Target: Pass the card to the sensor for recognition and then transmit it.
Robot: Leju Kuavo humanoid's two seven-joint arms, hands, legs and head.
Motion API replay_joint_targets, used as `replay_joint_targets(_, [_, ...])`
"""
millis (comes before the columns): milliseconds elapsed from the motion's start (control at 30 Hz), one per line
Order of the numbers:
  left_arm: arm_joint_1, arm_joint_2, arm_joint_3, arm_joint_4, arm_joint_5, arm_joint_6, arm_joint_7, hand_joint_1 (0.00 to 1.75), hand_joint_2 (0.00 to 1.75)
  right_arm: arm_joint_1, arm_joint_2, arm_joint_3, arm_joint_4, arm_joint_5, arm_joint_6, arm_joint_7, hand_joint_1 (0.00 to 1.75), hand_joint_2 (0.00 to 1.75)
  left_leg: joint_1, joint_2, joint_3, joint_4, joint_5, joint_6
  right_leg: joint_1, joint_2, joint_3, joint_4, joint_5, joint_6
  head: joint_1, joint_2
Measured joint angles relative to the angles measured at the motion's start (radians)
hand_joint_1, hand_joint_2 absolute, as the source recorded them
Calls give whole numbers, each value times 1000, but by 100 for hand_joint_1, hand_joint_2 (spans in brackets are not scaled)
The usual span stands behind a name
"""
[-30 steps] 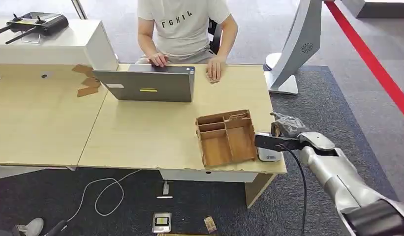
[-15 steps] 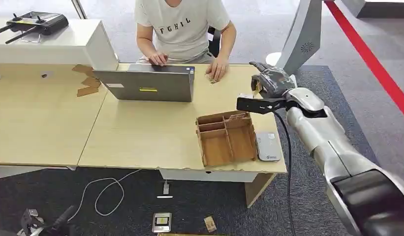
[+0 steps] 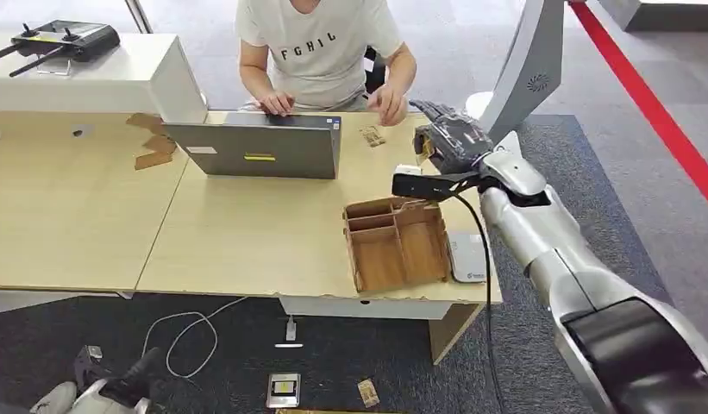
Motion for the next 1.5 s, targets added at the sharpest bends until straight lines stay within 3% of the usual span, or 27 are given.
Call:
replay_joint_targets(467, [-39,-59,-49,0,-20,50,3,0,175,-2,121,5,49,29,3,53,175,175,0,0,0,0,0,0,0,1,0,0,0,0,0,0])
replay_joint_targets(1000, [-51,-82,-50,0,-3,69,-33,0,175,-31,142,5,102,48,3,73,175,175,0,0,0,0,0,0,0,1,0,0,0,0,0,0])
replay_joint_targets(1033, [-51,-82,-50,0,-2,69,-34,0,175,-31,142,5,105,48,3,73,42,175,0,0,0,0,0,0,0,1,0,0,0,0,0,0])
replay_joint_targets(1067, [-51,-82,-50,0,-2,69,-36,0,175,-31,141,5,108,50,5,74,0,0,0,0,0,0,0,0,0,1,0,0,0,0,0,0])
replay_joint_targets(1500, [-51,-80,-50,1,1,58,-37,0,175,-30,142,10,126,82,5,69,0,0,0,0,0,0,0,0,0,1,0,0,0,0,0,0])
